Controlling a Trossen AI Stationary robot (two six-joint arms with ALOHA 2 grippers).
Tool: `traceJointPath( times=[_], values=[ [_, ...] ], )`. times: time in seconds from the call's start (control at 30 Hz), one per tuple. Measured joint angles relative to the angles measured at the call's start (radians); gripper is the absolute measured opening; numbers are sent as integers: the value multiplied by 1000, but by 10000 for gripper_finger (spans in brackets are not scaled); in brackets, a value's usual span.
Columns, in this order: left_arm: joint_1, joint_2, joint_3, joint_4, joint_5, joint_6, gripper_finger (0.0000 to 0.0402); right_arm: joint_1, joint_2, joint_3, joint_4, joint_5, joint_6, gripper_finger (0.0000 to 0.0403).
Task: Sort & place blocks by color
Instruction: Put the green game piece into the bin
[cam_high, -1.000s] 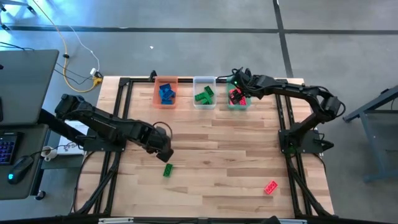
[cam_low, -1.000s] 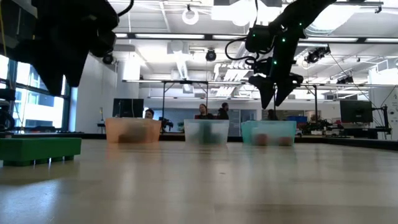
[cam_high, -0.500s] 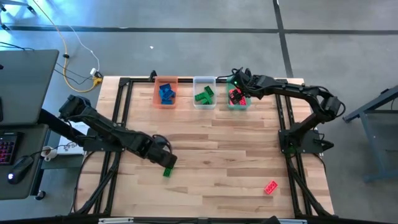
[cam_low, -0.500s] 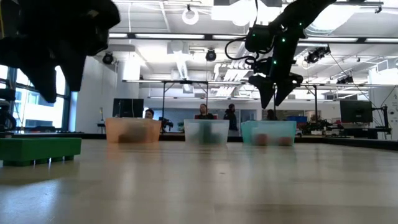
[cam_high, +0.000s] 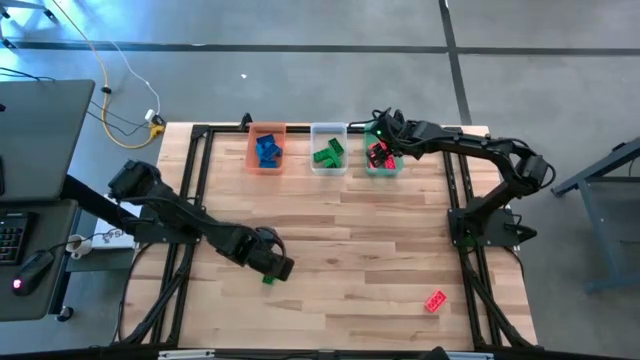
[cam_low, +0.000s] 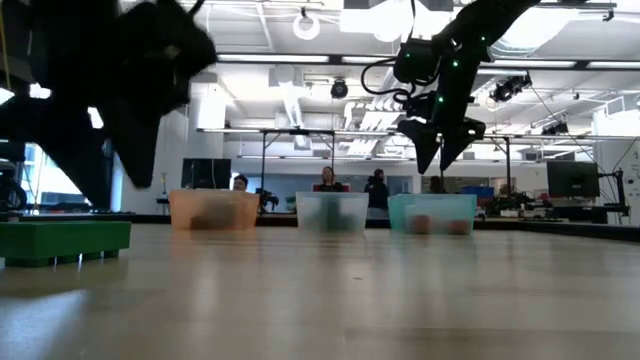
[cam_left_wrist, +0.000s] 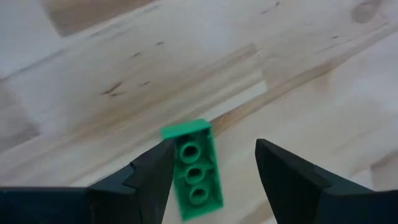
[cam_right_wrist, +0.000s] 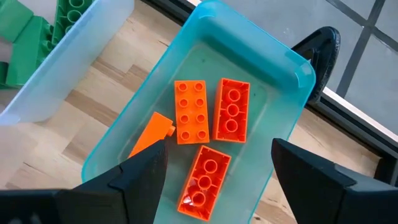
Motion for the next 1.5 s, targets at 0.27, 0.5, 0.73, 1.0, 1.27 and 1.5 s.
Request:
traceJointPath(
  times=[0.27, 0.5, 0.73, 1.0, 1.27, 1.5],
  values=[
    [-4, 69, 2, 15, 10, -9, 211, 0, 0, 0, 8, -2, -1, 275],
    [-10, 111, 3, -5, 44, -8, 211, 5, 2, 0, 10, -3, 0, 275],
    [-38, 132, 8, -16, 70, -25, 211, 19, 2, 0, 17, -2, -6, 275],
    [-59, 147, 9, -72, 91, -25, 161, 31, 2, 0, 23, -3, -8, 275],
    [-70, 147, 9, -79, 94, 100, 65, 31, 2, 0, 18, 1, -8, 275],
    [-21, 120, 42, -77, 12, 270, 65, 55, 2, 0, 19, -4, -10, 275]
  ],
)
